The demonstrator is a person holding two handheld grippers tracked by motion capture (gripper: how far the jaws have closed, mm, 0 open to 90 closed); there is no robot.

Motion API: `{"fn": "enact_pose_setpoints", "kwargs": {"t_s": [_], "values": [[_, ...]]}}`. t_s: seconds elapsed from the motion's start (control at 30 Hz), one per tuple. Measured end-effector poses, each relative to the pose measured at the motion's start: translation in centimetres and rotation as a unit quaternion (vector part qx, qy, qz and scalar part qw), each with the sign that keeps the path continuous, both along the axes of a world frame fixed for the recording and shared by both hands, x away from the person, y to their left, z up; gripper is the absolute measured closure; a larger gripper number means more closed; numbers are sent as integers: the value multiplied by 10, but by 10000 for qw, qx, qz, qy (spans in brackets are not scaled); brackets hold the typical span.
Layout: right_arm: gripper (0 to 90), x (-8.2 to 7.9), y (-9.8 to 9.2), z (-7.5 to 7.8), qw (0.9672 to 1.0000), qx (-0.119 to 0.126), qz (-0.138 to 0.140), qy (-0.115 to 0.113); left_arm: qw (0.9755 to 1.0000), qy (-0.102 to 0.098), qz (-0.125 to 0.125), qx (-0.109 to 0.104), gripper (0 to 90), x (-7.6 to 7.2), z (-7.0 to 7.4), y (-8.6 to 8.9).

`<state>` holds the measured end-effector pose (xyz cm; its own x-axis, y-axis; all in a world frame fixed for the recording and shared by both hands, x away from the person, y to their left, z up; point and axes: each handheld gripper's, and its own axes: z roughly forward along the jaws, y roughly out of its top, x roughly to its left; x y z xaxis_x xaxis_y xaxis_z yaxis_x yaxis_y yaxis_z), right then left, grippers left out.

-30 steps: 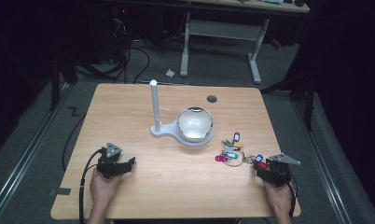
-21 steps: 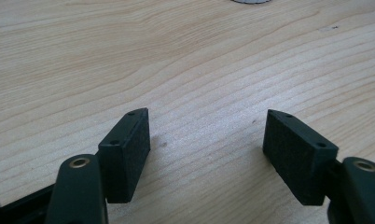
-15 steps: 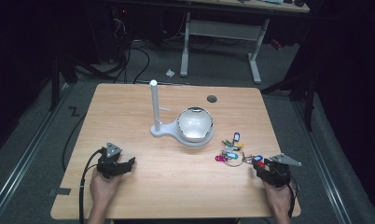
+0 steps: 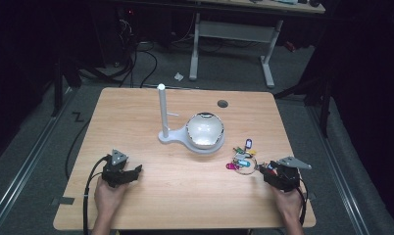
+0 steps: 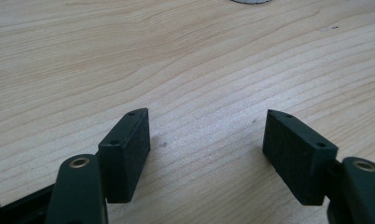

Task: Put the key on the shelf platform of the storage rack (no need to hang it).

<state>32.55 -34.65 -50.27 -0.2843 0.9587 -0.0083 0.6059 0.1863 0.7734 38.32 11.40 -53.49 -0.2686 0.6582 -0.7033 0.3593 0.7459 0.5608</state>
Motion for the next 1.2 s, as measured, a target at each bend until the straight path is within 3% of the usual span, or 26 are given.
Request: {"fn": "enact_pose_setpoints", "kwargs": {"t_s": [0.7,1.2], "values": [[483,27,40,1,9974,88,701,145,10000,-3,2,2,322,0,0,0],[507,41,52,-13,9956,117,847,386,10000,-2,0,4,321,0,0,0]]}}
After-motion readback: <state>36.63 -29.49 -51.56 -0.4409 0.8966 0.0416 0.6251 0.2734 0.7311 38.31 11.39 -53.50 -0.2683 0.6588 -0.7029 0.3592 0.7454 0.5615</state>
